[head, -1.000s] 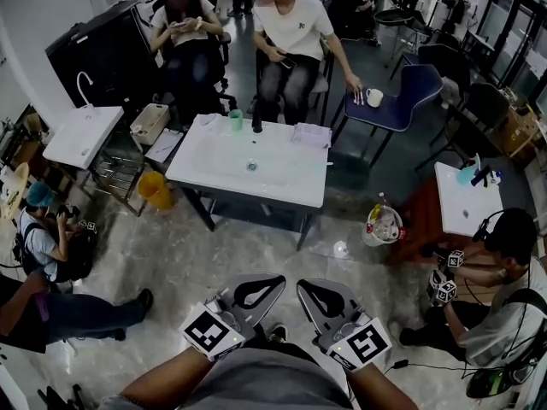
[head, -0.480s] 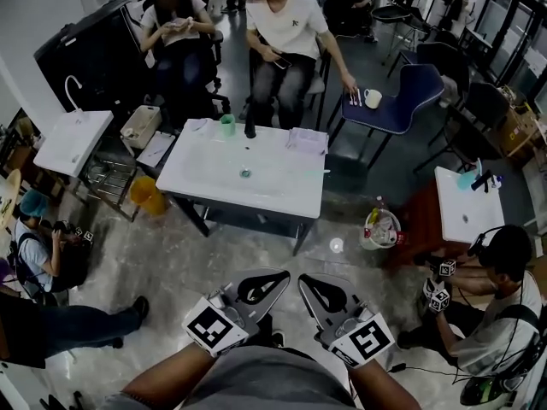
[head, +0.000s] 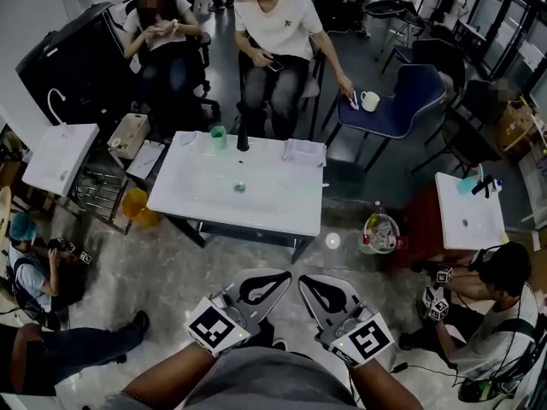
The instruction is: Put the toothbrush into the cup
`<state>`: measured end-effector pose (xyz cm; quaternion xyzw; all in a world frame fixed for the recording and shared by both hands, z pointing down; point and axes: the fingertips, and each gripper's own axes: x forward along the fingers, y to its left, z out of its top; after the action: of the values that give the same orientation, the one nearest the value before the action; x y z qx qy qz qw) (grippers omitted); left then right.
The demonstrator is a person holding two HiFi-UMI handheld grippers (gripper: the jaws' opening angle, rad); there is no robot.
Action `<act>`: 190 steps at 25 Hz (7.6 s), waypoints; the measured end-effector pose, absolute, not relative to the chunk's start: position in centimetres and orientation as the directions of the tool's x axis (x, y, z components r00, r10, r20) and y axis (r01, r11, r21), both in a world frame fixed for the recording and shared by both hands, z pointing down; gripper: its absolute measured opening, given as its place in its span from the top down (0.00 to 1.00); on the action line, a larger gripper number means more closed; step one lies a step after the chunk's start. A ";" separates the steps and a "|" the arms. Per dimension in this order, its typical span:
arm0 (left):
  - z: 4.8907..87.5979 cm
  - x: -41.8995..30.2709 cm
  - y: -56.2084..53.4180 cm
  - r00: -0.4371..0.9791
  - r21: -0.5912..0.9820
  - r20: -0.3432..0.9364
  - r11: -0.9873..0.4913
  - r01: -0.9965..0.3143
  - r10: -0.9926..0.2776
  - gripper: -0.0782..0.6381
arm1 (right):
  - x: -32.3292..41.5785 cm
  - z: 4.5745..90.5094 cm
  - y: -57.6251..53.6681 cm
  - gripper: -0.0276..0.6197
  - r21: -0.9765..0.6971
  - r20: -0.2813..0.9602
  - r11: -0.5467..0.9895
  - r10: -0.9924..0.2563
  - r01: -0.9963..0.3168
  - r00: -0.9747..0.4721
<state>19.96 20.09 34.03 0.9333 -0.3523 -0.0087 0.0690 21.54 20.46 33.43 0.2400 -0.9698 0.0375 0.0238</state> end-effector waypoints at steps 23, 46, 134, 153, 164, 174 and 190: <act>37.6 13.4 9.3 0.791 0.206 0.044 -0.769 -0.605 -0.610 0.88 | 15.9 37.0 9.5 0.93 -0.056 0.163 0.832 -0.538 -0.552 -0.827; 40.7 15.2 -3.6 0.690 0.207 0.079 -0.665 -0.718 -0.720 0.88 | 18.7 41.0 -3.7 0.93 -0.040 0.229 0.901 -0.413 -0.432 -0.882; 53.1 10.3 -13.1 0.370 0.156 0.158 -0.347 -0.925 -0.916 0.88 | 16.7 68.6 -16.2 0.89 -0.193 0.909 0.974 0.223 0.120 -0.352; 48.7 8.8 -11.0 0.326 0.113 0.131 -0.313 -0.943 -0.936 0.88 | 13.2 54.3 -13.7 0.89 -0.179 0.686 0.983 0.148 0.032 -0.713; 43.6 7.6 -10.3 0.267 0.140 0.122 -0.250 -0.958 -0.956 0.88 | 10.5 44.1 -13.1 0.89 -0.119 0.407 0.993 0.040 -0.009 -0.913; 39.1 5.2 -7.9 0.252 0.134 0.086 -0.240 -0.961 -0.964 0.88 | 8.4 38.1 -10.5 0.90 -0.099 0.131 0.995 0.026 0.013 -0.991; 37.3 -4.6 -2.4 0.297 0.119 0.047 -0.290 -0.950 -0.954 0.88 | -1.0 34.2 -4.4 0.89 -0.048 0.012 0.995 -0.088 -0.089 -0.996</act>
<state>-4.64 -2.36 37.25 0.8030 -0.5925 -0.0166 0.0620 -0.99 -4.37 34.21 0.0442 -0.9987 0.0242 0.0048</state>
